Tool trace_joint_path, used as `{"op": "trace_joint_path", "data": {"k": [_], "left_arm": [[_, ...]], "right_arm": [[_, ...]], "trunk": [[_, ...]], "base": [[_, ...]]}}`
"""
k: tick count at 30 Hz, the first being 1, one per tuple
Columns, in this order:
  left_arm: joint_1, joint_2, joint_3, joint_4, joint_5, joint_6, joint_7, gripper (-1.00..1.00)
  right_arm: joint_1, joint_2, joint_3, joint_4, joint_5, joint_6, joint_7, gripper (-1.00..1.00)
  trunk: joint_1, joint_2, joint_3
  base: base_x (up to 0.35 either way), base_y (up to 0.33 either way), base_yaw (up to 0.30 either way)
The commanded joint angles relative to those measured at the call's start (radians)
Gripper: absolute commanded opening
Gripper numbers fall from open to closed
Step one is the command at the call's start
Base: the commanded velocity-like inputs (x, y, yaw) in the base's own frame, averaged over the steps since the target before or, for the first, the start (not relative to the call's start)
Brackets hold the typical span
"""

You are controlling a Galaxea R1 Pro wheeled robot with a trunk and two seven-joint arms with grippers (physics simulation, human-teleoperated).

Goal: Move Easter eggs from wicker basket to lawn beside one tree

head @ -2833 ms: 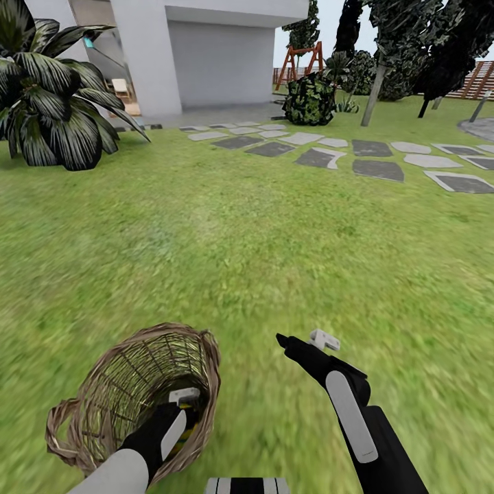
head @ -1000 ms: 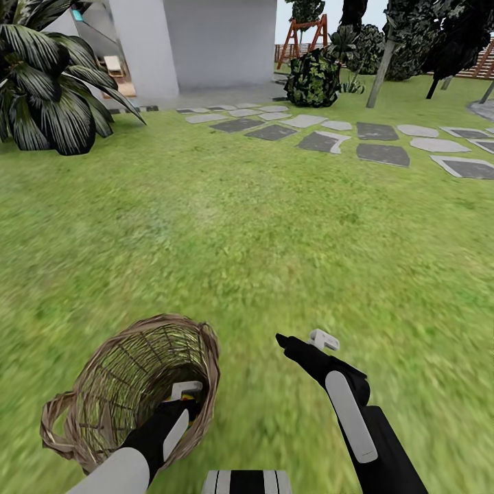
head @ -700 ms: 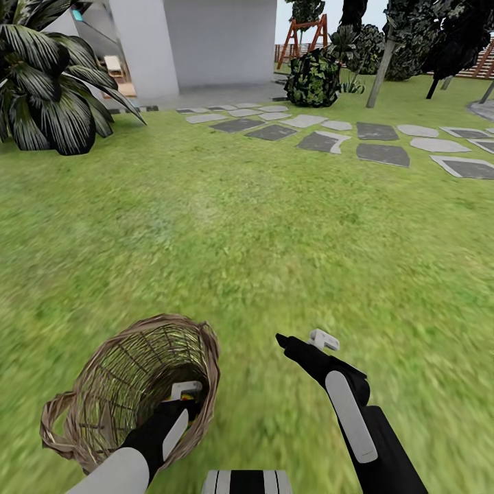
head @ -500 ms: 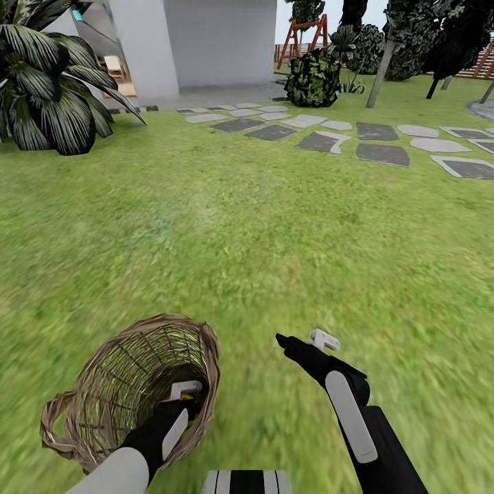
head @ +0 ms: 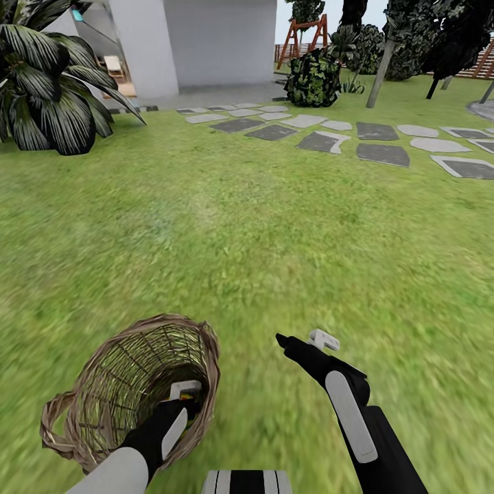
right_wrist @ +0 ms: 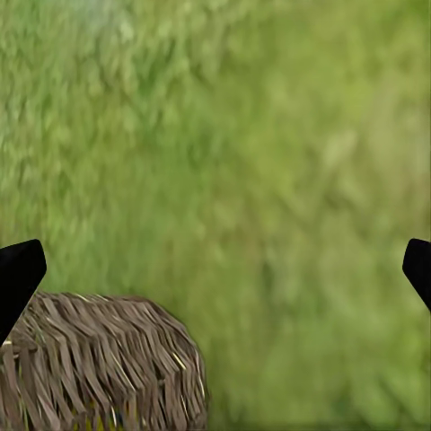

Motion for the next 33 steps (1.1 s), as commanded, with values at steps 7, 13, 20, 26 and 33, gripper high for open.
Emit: {"op": "trace_joint_path", "data": {"k": [7, 13, 20, 26, 33], "left_arm": [[0.001, 0.002, 0.0, 0.024, 0.023, 0.002, 0.005, -1.0], [0.001, 0.002, -0.001, 0.024, 0.022, 0.002, 0.005, -1.0], [0.001, 0.003, -0.001, 0.024, 0.022, 0.006, 0.005, -1.0], [0.001, 0.005, -0.002, 0.021, 0.022, 0.008, 0.002, -1.0], [0.001, 0.007, -0.002, 0.017, 0.019, 0.01, 0.004, -1.0]], "right_arm": [[0.0, 0.0, 0.001, -0.001, -0.01, 0.002, -0.01, 1.0], [0.0, 0.0, 0.001, -0.001, -0.01, 0.001, -0.01, 1.0], [0.0, 0.0, 0.001, -0.001, -0.01, 0.002, -0.01, 1.0], [0.0, -0.001, 0.001, 0.001, -0.01, 0.002, -0.01, 1.0], [0.0, 0.0, 0.001, 0.002, -0.01, 0.001, -0.01, 1.0]], "trunk": [[0.0, 0.0, -0.001], [0.0, 0.0, -0.001], [-0.001, 0.001, 0.011], [-0.003, 0.001, 0.026], [-0.006, 0.003, 0.053]], "base": [[0.0, 0.0, 0.0], [0.0, 0.0, 0.0], [0.0, 0.0, 0.0], [0.0, 0.0, 0.0], [0.0, 0.0, 0.0]]}}
